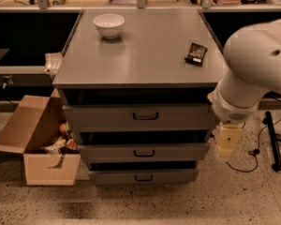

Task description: Open top drawer

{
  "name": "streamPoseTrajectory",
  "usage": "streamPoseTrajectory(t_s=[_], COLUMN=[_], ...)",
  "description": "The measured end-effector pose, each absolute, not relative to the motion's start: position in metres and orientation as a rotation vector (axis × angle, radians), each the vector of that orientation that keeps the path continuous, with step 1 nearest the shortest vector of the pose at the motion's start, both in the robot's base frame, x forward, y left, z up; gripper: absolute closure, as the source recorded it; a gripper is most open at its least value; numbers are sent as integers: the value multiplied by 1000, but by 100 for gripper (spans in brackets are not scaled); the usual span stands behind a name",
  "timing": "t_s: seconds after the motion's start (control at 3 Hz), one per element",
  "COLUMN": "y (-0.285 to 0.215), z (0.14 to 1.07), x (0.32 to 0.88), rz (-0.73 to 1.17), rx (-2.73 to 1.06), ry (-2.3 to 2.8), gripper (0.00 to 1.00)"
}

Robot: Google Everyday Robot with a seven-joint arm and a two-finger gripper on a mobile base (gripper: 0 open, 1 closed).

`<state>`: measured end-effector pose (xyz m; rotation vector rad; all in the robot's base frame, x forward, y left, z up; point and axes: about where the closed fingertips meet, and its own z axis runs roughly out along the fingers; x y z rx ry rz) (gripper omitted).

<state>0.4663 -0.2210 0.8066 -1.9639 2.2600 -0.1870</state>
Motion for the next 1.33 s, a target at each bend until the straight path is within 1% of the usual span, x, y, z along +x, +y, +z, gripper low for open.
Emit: streamPoseTrajectory(t_s=[0.33, 1.0, 1.33], y=[-201, -204, -209], z=[738, 730, 710], x=[502, 509, 547], rz=[-156, -126, -109], rx=[-2009, -2000, -2011], ry=[2196, 2184, 2112], gripper=[0, 0, 0])
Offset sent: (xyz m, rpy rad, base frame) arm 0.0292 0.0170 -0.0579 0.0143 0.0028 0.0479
